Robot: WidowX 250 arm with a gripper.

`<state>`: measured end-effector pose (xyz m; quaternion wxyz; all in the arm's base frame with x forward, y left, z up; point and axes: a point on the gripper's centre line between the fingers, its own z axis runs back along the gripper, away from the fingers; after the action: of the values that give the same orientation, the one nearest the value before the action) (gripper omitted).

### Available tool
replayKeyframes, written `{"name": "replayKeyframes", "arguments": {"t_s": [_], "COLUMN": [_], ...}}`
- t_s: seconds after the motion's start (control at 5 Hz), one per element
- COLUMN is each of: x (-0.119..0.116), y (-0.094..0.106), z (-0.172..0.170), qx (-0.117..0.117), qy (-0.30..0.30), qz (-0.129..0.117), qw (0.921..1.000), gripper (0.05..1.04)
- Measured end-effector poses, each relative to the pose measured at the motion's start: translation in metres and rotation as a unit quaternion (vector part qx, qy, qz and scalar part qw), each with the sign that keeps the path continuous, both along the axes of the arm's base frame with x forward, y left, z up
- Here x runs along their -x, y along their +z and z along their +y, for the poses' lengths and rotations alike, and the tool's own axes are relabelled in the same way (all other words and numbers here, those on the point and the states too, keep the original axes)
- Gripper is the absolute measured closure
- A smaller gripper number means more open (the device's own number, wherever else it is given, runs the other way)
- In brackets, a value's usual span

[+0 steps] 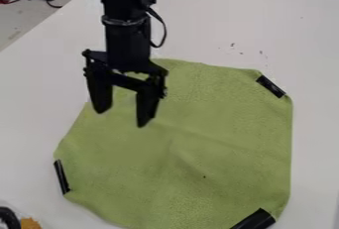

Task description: Fold the clothe from bottom right to left

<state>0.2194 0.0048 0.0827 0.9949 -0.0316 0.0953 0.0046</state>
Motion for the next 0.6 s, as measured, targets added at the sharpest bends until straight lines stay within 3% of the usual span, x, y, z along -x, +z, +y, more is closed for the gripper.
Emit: {"name": "replayKeyframes", "arguments": {"t_s": [0.2,0.4,0.6], "x": [0.007,0.007,0.033], "y": [-0.006,-0.007,-0.008], "z": [-0.027,-0.052,-0.07], "qx": [0.048,0.017,-0.002], "qy": [-0.016,-0.056,-0.077], "qz": [-0.01,-0.024,-0.037], "qw": [0.9987,0.998,0.9963], "gripper": [0.085,0.085,0.085]}}
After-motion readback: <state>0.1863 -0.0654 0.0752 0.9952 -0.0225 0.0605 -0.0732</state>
